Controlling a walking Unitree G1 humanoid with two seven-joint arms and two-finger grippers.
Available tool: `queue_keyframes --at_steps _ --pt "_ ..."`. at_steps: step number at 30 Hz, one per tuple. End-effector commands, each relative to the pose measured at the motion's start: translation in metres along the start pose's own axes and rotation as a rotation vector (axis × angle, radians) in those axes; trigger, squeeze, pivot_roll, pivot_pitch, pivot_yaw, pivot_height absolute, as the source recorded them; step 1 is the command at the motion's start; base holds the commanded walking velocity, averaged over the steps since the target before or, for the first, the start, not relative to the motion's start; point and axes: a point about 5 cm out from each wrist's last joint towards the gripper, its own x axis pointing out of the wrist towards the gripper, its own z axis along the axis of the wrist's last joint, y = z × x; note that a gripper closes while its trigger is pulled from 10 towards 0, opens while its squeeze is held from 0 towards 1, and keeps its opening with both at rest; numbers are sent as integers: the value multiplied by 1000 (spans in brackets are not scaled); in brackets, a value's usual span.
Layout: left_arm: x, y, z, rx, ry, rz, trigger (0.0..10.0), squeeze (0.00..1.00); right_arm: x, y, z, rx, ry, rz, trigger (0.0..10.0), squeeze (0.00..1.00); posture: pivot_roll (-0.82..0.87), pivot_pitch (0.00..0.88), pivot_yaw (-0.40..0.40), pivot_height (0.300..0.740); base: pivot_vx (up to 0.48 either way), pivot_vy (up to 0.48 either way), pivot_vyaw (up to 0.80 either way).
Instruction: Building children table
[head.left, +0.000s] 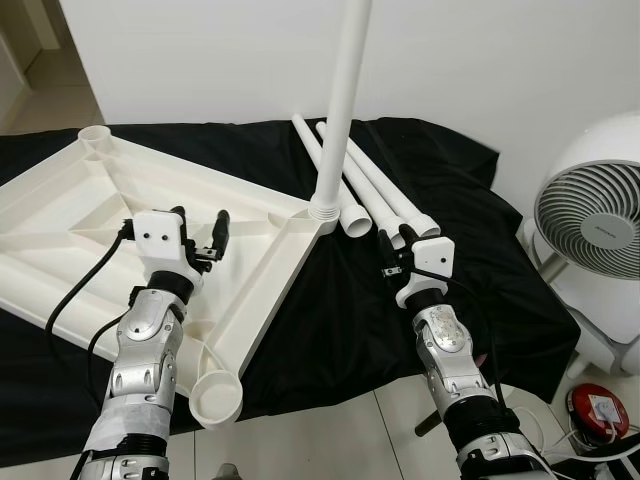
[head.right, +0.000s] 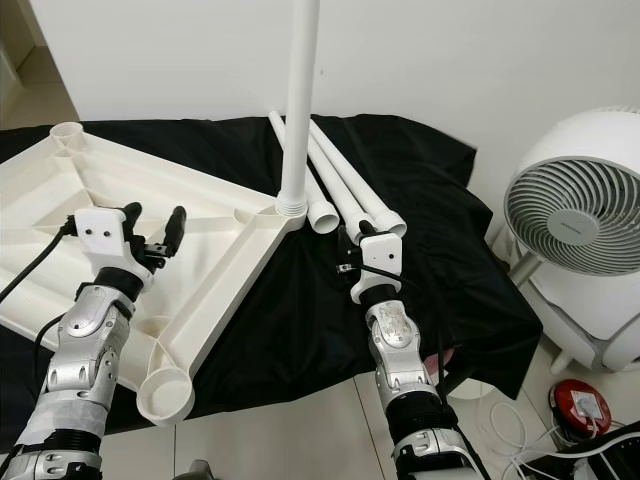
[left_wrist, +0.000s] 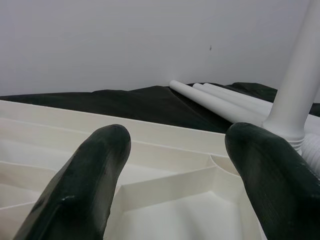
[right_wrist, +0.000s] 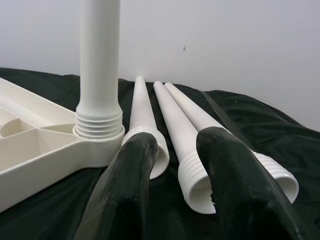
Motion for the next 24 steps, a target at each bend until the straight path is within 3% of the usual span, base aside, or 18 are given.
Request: queue_keyframes --at_steps 1,17,24 --pt "0 4 -4 -14 15 91 10000 0 2 -2 1 14 -10 -10 10000 0 40 0 -41 740 0 0 0" --pt "-3 4 -5 -14 18 90 10000 0 -1 0 -1 17 -10 -5 10000 0 42 0 -40 740 0 197 0" --pt "-3 4 -4 -5 14 89 10000 0 -1 1 -1 18 -11 -4 10000 0 43 0 -40 740 0 0 0"
